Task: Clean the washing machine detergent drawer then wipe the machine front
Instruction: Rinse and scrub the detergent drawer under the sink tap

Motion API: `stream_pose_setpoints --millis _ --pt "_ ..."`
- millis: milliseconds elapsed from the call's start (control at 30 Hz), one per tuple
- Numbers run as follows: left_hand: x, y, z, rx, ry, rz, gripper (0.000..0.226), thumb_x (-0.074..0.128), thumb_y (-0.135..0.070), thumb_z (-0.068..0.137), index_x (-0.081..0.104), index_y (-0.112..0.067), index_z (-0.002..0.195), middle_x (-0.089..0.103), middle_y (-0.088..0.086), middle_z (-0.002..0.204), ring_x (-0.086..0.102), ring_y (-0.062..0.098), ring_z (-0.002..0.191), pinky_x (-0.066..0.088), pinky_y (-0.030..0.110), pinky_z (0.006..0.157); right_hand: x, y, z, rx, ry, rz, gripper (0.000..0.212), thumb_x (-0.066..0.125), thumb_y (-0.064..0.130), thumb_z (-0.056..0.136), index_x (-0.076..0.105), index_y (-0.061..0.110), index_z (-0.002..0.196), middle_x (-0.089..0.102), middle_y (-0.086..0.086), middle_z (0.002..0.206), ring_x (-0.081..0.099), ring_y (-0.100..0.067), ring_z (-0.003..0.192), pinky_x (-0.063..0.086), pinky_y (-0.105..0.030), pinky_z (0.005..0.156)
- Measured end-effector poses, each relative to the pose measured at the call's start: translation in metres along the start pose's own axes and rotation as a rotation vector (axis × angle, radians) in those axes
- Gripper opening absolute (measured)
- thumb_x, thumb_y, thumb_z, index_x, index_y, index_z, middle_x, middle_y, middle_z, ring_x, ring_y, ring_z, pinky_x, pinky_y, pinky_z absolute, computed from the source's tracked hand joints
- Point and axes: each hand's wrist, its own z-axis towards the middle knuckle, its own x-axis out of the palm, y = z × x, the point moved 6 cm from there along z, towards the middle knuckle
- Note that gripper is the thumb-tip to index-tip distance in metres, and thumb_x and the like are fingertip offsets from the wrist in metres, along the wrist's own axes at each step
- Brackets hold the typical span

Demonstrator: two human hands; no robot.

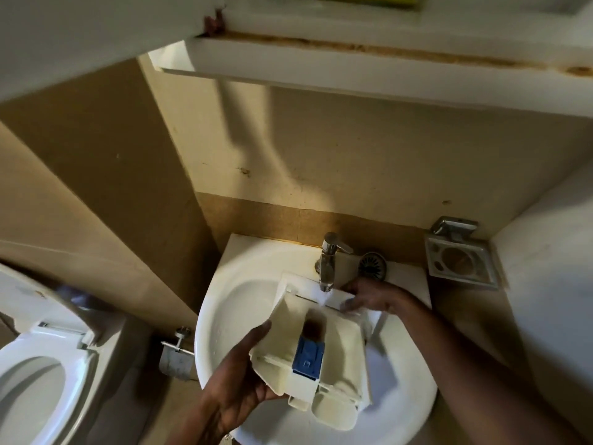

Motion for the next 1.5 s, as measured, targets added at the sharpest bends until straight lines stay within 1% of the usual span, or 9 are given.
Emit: stream_pose_setpoints --millis 133,267,400,567,733,933,1033,1267,1500 --pt "0.014 -0.001 -0.003 0.113 -0.05 0.078 0.033 0.063 -0.009 0.081 0.059 -0.005 0.113 0.075 0.023 0.082 0.064 0.044 0.09 0.045 0.065 0.098 -0.016 0.025 0.005 -0.075 -0.222 -0.119 0.02 0.081 0.013 0.077 0.073 0.017 0.094 0.072 0.004 0.085 0.068 -0.012 0.083 0.055 -0.031 0.075" --pt "0.02 0.005 -0.006 0.086 -0.057 0.092 0.017 0.048 -0.003 0.093 0.065 -0.001 0.096 0.073 0.025 0.078 0.062 0.041 0.084 0.043 0.06 0.098 -0.02 0.035 -0.013 -0.16 -0.432 -0.262 0.017 0.082 0.024 0.077 0.068 0.028 0.084 0.049 0.025 0.068 0.046 0.009 0.07 0.033 -0.014 0.06" --pt "0.019 0.01 -0.003 0.074 -0.035 0.062 0.031 0.047 -0.001 0.092 0.076 -0.001 0.081 0.072 0.027 0.083 0.062 0.041 0.082 0.042 0.059 0.098 -0.021 0.02 -0.022 -0.101 -0.571 -0.292 0.021 0.08 0.033 0.079 0.076 0.019 0.094 0.048 0.021 0.076 0.054 -0.009 0.087 0.04 -0.024 0.073" --pt "0.018 0.014 0.001 0.066 -0.046 0.084 0.028 0.057 -0.007 0.081 0.064 0.0 0.107 0.073 0.027 0.092 0.063 0.041 0.091 0.044 0.058 0.1 -0.021 0.012 -0.027 -0.081 -0.654 -0.265 0.019 0.077 0.037 0.081 0.078 0.023 0.094 0.069 0.005 0.091 0.065 -0.016 0.091 0.04 -0.024 0.07" --pt "0.022 0.013 0.001 0.096 -0.029 0.143 0.024 0.058 -0.011 0.086 0.068 -0.001 0.106 0.073 0.026 0.094 0.065 0.039 0.089 0.041 0.061 0.107 -0.022 0.01 -0.028 -0.061 -0.671 -0.252 0.024 0.077 0.037 0.081 0.077 0.025 0.102 0.074 0.002 0.103 0.066 -0.018 0.098 0.048 -0.027 0.076" --pt "0.022 0.009 0.003 0.158 -0.034 0.219 0.03 0.052 -0.011 0.093 0.079 -0.011 0.081 0.076 0.018 0.084 0.063 0.036 0.085 0.049 0.052 0.091 -0.017 0.009 -0.031 -0.095 -0.642 -0.214 0.022 0.075 0.034 0.085 0.076 0.024 0.104 0.074 0.001 0.104 0.066 -0.017 0.098 0.049 -0.027 0.08" --pt "-0.002 0.007 0.014 0.098 -0.105 0.191 0.02 0.055 -0.008 0.087 0.068 -0.005 0.103 0.073 0.019 0.084 0.061 0.036 0.086 0.051 0.045 0.079 -0.01 0.008 -0.036 -0.058 -0.658 -0.29 0.018 0.074 0.038 0.084 0.078 0.023 0.093 0.076 0.001 0.093 0.068 -0.017 0.09 0.048 -0.027 0.072" --pt "-0.047 -0.014 0.047 -0.102 -0.083 0.362 0.07 0.071 -0.002 0.063 0.053 0.004 0.13 0.066 0.029 0.104 0.066 0.039 0.083 0.06 0.042 0.071 0.031 -0.013 -0.072 0.029 -0.648 -0.368 0.03 0.071 0.038 0.086 0.061 0.015 0.07 0.055 0.004 0.06 0.064 -0.018 0.07 0.047 -0.033 0.063" --pt "-0.032 -0.027 0.063 -0.197 0.079 0.454 0.024 0.067 0.0 0.056 0.074 0.006 0.079 0.066 0.025 0.082 0.068 0.035 0.066 0.061 0.036 0.06 0.048 -0.024 -0.132 0.188 -0.725 -0.068 0.018 0.07 0.022 0.083 0.057 0.016 0.072 0.057 0.006 0.061 0.056 -0.015 0.063 0.042 -0.032 0.062"
